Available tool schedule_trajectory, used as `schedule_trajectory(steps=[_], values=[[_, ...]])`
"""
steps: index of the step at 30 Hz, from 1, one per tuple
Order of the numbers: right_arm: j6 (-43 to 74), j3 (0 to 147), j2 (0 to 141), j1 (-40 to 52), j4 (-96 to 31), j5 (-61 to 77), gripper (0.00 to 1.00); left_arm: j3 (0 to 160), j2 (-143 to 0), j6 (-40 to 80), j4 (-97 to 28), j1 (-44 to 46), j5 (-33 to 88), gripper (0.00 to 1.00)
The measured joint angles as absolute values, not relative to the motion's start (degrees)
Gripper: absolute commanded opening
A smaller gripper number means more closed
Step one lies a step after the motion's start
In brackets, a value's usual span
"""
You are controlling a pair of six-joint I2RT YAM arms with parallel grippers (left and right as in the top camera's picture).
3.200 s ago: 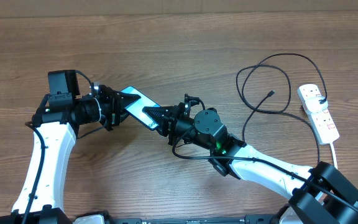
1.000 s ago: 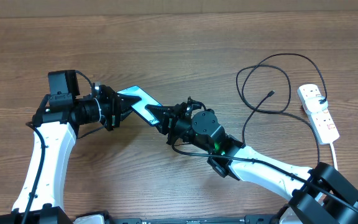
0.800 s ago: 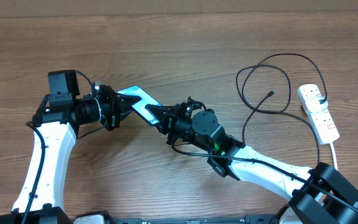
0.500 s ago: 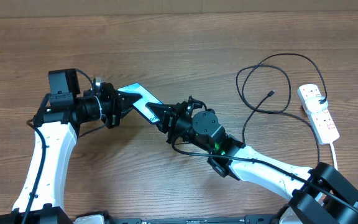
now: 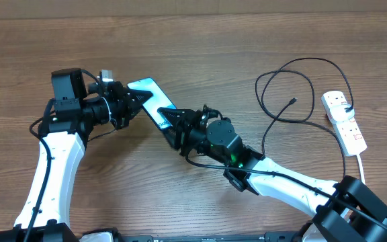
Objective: Plug charger to phone and switch on socket
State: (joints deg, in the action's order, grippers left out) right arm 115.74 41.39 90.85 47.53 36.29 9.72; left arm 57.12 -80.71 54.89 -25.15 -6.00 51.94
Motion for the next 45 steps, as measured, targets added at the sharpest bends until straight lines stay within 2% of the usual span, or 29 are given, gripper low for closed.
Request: schedule_trajectory(steps=[2, 3, 7, 12, 16, 20, 24, 26, 29, 30, 40, 45], values=[[114.5, 41.4, 90.8, 48.2, 31.8, 10.6, 0.94, 57.1, -80.7, 50.3, -26.4, -6.0, 47.2, 0.04], [113.3, 41.4, 90.8, 48.6, 28.1, 10.7, 1.0, 57.2, -80.7, 47.8, -29.0, -6.0, 43.6, 0.04], [102.8, 41.3, 90.9, 48.8, 20.7, 10.3, 1.0, 57.2, -80.7, 43.8, -36.7, -6.5, 35.0, 0.04], [74.1, 41.4, 90.8, 48.3, 17.9, 4.8, 1.0, 57.2, -80.7, 40.7, -43.0, -7.6, 32.0, 0.04], [61.2, 42.4, 90.3, 46.3, 1.4, -1.0, 0.99, 57.2, -80.7, 36.9, -46.6, -7.6, 31.8, 0.04], [55.4, 48.1, 88.2, 40.1, -21.0, -3.5, 1.0, 57.2, -80.7, 32.5, -50.1, -7.6, 33.9, 0.04], [50.2, 61.1, 85.9, 32.1, -40.0, -4.7, 1.0, 57.2, -80.7, 29.5, -50.6, -7.6, 40.0, 0.04], [47.6, 67.9, 85.0, 28.1, -46.4, -5.0, 1.0, 57.2, -80.7, 28.7, -50.7, -7.6, 43.6, 0.04], [44.2, 73.4, 83.5, 23.0, -49.1, -5.9, 1.0, 57.2, -80.7, 28.1, -50.9, -7.6, 47.9, 0.04], [43.2, 74.0, 83.2, 21.6, -49.0, -6.4, 0.99, 57.2, -80.7, 28.1, -50.8, -7.6, 48.8, 0.04], [38.6, 74.2, 89.9, 7.9, -49.6, -10.9, 0.66, 57.2, -80.7, 28.3, -50.2, -7.3, 51.4, 0.04], [37.0, 74.2, 95.6, 1.9, -48.0, -9.2, 0.61, 57.2, -80.7, 28.6, -49.0, -5.9, 51.4, 0.04]])
